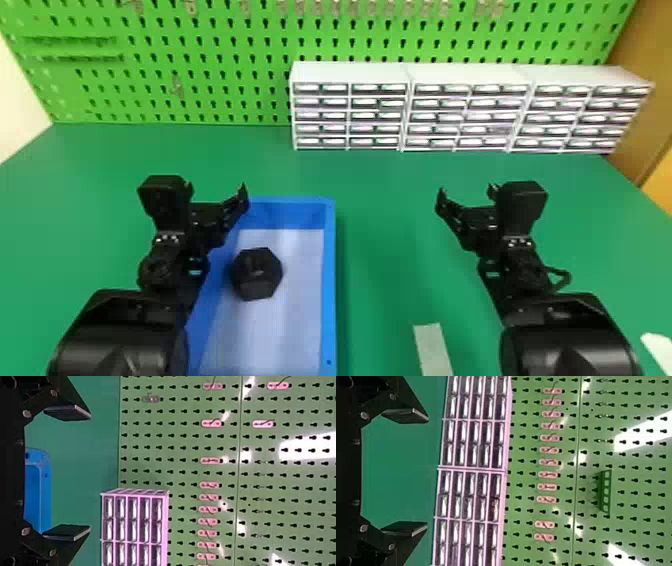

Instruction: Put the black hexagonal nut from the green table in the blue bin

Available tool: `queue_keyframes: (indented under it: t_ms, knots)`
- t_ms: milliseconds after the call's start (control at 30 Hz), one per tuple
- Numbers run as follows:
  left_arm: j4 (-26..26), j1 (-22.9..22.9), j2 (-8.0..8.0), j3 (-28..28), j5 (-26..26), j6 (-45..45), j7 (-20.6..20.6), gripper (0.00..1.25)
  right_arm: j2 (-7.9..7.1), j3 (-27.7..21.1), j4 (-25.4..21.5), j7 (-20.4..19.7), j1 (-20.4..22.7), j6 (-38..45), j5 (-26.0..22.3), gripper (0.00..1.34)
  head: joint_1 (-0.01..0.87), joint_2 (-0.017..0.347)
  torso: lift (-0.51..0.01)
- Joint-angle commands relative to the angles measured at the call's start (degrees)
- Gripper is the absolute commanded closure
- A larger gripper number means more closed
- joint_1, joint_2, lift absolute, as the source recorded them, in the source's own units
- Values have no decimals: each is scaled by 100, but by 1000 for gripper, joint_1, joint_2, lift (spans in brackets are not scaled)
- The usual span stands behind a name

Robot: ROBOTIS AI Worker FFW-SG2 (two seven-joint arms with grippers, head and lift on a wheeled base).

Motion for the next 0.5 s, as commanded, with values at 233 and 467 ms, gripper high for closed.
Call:
queue_keyframes:
  t_ms: [233, 467]
  knots:
    - [1, 10, 2, 3, -9, 0, 0, 265, -19, 20, 0, 0, -9, 1, 0, 332, 686, 51, -96]
    - [1, 1, -6, 3, -26, 0, 0, 265, -28, 37, 0, 0, -9, 1, 0, 332, 686, 51, -96]
